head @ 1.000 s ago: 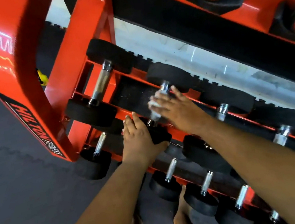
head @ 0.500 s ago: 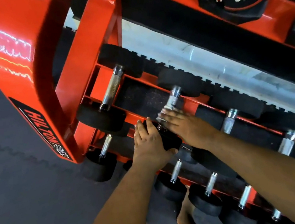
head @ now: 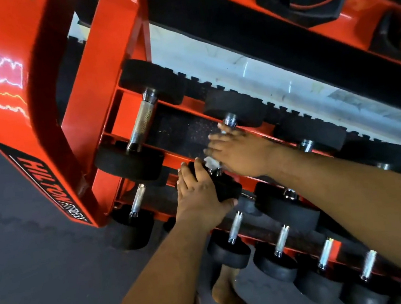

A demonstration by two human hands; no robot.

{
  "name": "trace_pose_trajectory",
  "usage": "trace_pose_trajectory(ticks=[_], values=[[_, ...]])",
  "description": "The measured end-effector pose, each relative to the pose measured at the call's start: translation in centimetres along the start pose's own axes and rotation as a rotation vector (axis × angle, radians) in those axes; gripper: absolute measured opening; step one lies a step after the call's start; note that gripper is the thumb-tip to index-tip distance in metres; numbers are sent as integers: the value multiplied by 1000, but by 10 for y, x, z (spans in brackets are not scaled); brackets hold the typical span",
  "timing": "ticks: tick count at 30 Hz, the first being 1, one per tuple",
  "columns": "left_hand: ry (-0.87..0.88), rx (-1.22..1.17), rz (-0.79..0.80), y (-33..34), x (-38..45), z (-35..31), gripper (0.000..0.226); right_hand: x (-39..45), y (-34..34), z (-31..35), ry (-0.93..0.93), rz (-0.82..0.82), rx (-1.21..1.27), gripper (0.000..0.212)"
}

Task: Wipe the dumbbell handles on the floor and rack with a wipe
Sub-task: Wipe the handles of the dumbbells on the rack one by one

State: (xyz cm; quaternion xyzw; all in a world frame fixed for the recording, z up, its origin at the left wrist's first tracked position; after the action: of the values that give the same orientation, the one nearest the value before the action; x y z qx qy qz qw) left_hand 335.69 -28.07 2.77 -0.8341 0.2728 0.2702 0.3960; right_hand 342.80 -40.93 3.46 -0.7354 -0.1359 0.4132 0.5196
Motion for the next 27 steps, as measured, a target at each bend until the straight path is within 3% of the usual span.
trace_pose_trajectory(ticks=[6,10,12,15,18,20,24,27], values=[[17,-6,-14,1,0,2,131,-28,14,26,-125,-7,9,60],[11,2,-9,1,0,1,131,-60,25,22,1,-141,124,58],[9,-3,-15,0,0,0,130,-72,29,13,298,-202,489,56],[-2,5,-16,1,1,0,130,-76,42,6,915,-325,1168,38],[-16,5,-12,1,1,1,131,-53,50,13,1237,-488,1730,24],[-21,5,-15,1,0,1,132,-35,48,20,1309,-493,1992,17],[-25,17,-27,1,0,1,133,-17,32,18,1206,-292,2088,12],[-23,34,-20,2,0,1,133,-19,22,-15,1279,-504,2197,19]])
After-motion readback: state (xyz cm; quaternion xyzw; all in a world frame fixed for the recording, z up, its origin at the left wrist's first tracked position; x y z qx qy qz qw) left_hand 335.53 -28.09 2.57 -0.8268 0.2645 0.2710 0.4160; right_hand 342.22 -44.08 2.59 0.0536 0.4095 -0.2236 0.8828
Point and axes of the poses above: each hand's wrist, its own x-axis towards the middle knuckle, its own y-axis out of the palm, z = x × y, the point moved 5 cm from there along x, towards the middle knuckle, and after that the axes turned 3 degrees about z, right-handed, at the moved point
